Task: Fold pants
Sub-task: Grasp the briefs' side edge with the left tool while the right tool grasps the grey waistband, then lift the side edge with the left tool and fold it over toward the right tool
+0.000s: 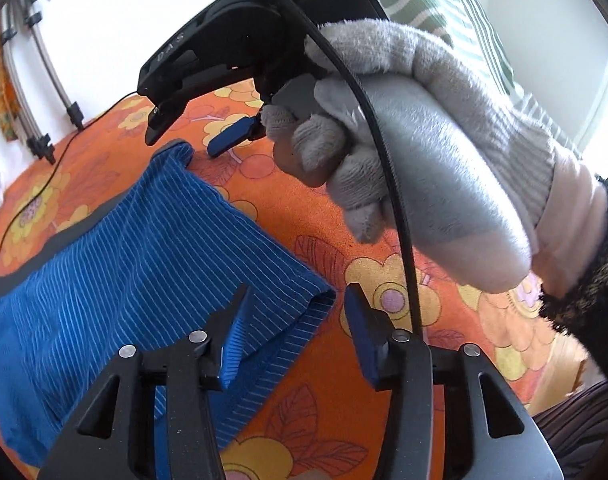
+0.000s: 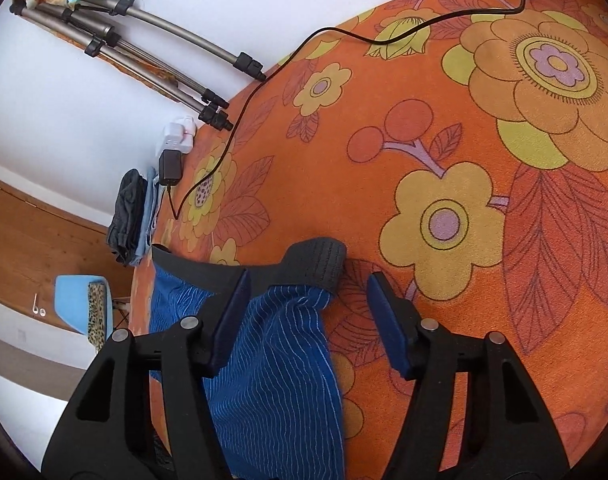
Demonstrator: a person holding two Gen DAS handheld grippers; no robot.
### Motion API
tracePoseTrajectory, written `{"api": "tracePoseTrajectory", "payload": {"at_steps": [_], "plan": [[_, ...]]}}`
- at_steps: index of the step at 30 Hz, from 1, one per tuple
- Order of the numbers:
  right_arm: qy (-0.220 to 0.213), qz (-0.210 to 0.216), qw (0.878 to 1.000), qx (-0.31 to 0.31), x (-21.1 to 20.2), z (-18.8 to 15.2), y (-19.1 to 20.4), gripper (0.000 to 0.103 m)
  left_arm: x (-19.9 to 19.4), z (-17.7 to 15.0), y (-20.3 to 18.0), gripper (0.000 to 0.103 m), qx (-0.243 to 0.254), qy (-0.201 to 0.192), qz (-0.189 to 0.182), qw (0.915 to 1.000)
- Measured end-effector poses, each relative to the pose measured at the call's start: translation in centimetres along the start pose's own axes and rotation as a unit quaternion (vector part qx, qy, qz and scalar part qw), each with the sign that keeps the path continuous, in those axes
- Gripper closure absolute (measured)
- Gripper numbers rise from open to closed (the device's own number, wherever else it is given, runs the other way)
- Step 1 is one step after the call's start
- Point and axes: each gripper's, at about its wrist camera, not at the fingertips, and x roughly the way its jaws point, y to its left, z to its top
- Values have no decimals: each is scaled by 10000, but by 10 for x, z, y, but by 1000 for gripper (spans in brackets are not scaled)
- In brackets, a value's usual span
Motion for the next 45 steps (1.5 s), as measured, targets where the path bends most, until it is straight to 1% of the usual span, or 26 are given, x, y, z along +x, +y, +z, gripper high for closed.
{"api": "tracePoseTrajectory", "payload": {"at_steps": [3,7,8,9,10,11,12,14,19,23,26,31,32,33,34,36,38,39,40,45], "plan": [[3,-9,10000,-22,-2,1,-2,39,3,1,1,57,75,27,153,9999],[7,2,10000,-52,-2,1,-2,39,3,-1,-6,59,159,16,188,9997],[9,3,10000,-73,-2,0,-1,39,2,-2,-8,66,166,19,157,9997],[25,13,10000,-90,-1,1,-1,39,0,-4,-13,76,193,33,139,9997],[34,19,9999,-108,0,1,0,39,0,-6,-16,81,250,60,108,9996],[49,18,9999,-133,1,1,1,39,0,-7,-17,90,293,78,90,9995],[62,11,9999,-161,2,1,3,39,0,-9,-19,94,312,86,64,9995],[103,11,9997,-212,4,1,5,39,-4,-12,-17,95,201,36,-85,9998],[194,55,9989,-415,3,1,8,39,-14,-18,-6,97,-110,54,-360,9993],[178,80,9987,-462,-2,0,6,39,-21,-24,-6,98,-75,0,-309,9995],[223,37,9990,-393,2,-1,4,39,-23,-21,3,98,-194,-19,-415,9989],[123,-30,9994,-329,6,3,7,40,-41,-22,0,99,-279,-113,-571,9979],[117,-47,9994,-318,8,4,8,42,-44,-22,1,99,-300,-144,-577,9978],[143,-95,9993,-319,10,5,9,51,-48,-21,0,99,-321,-169,-587,9976],[194,-104,9993,-299,13,5,9,58,-52,-22,2,99,-385,-187,-635,9971],[165,-122,9994,-276,14,6,9,59,-59,-23,5,99,-518,-200,-727,9958],[173,-124,9995,-253,16,6,9,71,-54,-21,22,99,-545,-217,-780,9952],[171,-127,9995,-242,16,5,9,82,-56,-21,25,99,-551,-240,-787,9951],[144,-161,9995,-224,16,5,9,91,-59,-22,25,99,-537,-259,-813,9949],[-20,-414,9990,-170,11,4,11,94,-69,-27,40,99,-561,-297,-842,9944]]}}
